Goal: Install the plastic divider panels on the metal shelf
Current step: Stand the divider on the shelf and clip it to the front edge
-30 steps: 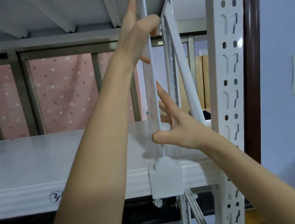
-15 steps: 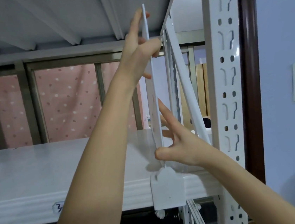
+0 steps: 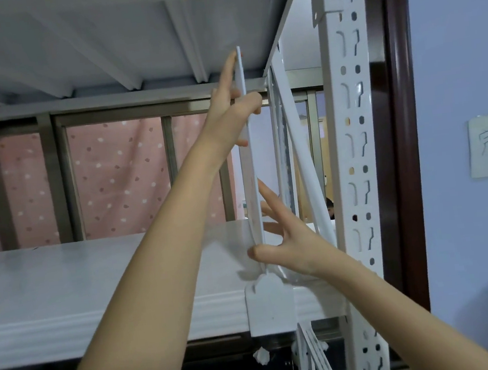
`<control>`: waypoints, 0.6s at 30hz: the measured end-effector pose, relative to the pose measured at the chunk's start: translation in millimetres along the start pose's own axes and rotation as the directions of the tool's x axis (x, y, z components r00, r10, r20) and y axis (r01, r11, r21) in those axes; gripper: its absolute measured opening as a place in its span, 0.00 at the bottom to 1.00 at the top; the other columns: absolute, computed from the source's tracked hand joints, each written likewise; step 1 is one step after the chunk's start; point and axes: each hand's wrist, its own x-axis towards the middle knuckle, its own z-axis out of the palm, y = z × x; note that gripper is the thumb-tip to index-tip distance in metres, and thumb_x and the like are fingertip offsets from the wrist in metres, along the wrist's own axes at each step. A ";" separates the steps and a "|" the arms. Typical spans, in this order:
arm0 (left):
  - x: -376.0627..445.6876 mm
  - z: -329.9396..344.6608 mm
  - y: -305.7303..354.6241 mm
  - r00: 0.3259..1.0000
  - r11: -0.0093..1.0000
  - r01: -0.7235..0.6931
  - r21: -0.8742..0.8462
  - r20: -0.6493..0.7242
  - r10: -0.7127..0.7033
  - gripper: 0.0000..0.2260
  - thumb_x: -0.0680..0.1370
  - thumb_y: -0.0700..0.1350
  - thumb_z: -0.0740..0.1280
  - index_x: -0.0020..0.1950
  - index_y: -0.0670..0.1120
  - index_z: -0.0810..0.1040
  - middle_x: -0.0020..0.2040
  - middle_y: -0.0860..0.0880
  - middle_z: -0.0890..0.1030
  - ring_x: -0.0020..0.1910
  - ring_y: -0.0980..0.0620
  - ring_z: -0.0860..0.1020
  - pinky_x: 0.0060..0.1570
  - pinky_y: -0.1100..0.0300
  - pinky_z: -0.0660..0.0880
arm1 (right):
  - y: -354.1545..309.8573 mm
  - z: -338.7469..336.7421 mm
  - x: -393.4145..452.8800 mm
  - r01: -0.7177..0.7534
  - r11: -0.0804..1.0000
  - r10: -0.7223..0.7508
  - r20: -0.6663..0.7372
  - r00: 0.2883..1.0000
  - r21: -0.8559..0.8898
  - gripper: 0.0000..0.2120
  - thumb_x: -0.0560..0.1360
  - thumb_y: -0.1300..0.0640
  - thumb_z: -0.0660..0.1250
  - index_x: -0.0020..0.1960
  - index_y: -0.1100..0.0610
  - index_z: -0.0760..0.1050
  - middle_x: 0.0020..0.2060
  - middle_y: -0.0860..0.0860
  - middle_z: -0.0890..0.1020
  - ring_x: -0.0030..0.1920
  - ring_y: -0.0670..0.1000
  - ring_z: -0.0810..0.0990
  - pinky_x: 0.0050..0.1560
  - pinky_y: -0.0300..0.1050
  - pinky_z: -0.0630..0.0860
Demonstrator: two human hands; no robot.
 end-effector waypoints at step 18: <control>-223.8 -4.6 -75.7 0.937 0.409 -0.309 0.859 0.348 -0.024 0.37 0.70 0.63 0.62 0.75 0.49 0.60 0.62 0.55 0.74 0.62 0.55 0.74 0.64 0.64 0.63 | 30.3 7.3 -92.4 0.226 0.300 -0.303 0.132 0.944 -0.927 0.43 0.58 0.42 0.79 0.66 0.63 0.72 0.55 0.54 0.81 0.52 0.53 0.82 0.52 0.44 0.78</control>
